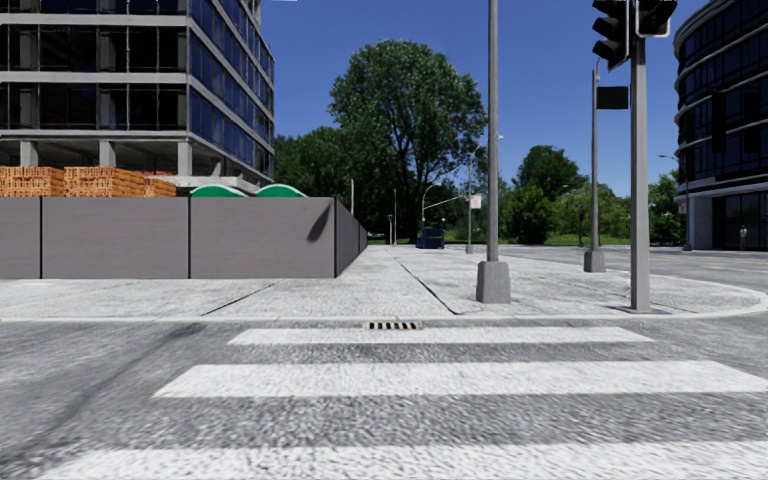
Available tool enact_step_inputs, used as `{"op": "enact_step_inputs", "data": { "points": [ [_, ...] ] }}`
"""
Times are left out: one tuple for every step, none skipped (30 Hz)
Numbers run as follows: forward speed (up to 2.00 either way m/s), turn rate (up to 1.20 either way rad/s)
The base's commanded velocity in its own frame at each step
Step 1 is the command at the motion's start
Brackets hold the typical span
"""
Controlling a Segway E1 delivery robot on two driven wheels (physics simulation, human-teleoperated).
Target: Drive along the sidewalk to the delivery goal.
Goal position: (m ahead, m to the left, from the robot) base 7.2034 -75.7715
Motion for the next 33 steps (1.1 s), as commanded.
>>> {"op": "enact_step_inputs", "data": {
  "points": [
    [2.00,0.00],
    [2.00,0.00],
    [2.00,0.00],
    [2.00,0.00],
    [2.00,0.00],
    [2.00,0.00],
    [2.00,0.00],
    [2.00,0.00],
    [2.00,0.00],
    [2.00,0.00],
    [2.00,0.00],
    [2.00,0.00],
    [2.00,0.00],
    [2.00,0.00],
    [2.00,0.00],
    [2.00,0.00],
    [2.00,0.00],
    [2.00,0.00],
    [2.00,0.00],
    [2.00,0.00],
    [2.00,0.00],
    [2.00,0.00],
    [2.00,0.00],
    [2.00,0.00],
    [2.00,0.00],
    [2.00,0.00],
    [2.00,0.00],
    [2.00,0.00],
    [2.00,0.00],
    [2.00,0.00],
    [2.00,0.00],
    [2.00,0.00],
    [2.00,0.00]
  ]
}}
